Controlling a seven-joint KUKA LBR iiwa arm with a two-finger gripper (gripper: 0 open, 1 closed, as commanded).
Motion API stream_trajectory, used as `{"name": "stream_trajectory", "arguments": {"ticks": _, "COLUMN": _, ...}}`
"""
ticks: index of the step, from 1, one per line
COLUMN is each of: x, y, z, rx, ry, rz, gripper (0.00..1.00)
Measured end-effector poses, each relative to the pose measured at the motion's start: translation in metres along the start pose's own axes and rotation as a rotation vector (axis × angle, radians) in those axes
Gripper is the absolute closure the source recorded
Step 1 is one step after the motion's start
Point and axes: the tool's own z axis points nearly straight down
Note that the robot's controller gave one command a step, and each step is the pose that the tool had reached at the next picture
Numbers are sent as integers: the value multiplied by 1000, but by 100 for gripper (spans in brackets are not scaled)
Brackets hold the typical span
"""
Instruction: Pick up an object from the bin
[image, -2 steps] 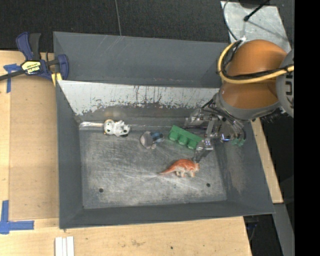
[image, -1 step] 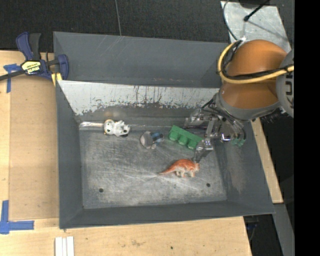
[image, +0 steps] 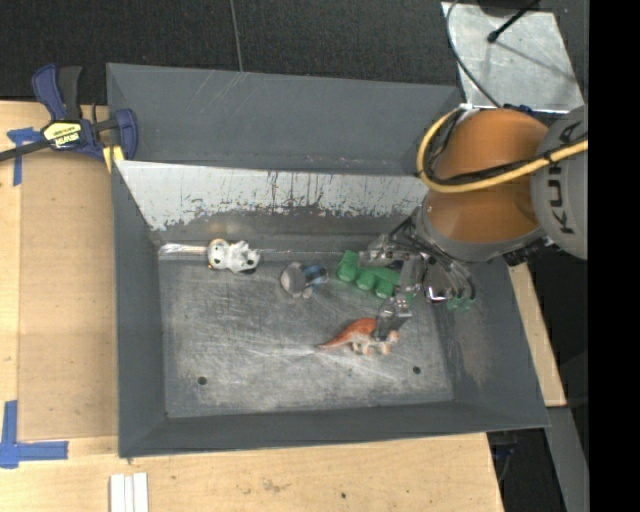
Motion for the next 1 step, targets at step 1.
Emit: {"name": "stream_trajectory", "arguments": {"ticks": 1, "x": 3, "y": 4, "z": 41, "rx": -3, "ry": 15, "rz": -144, "gripper": 0}}
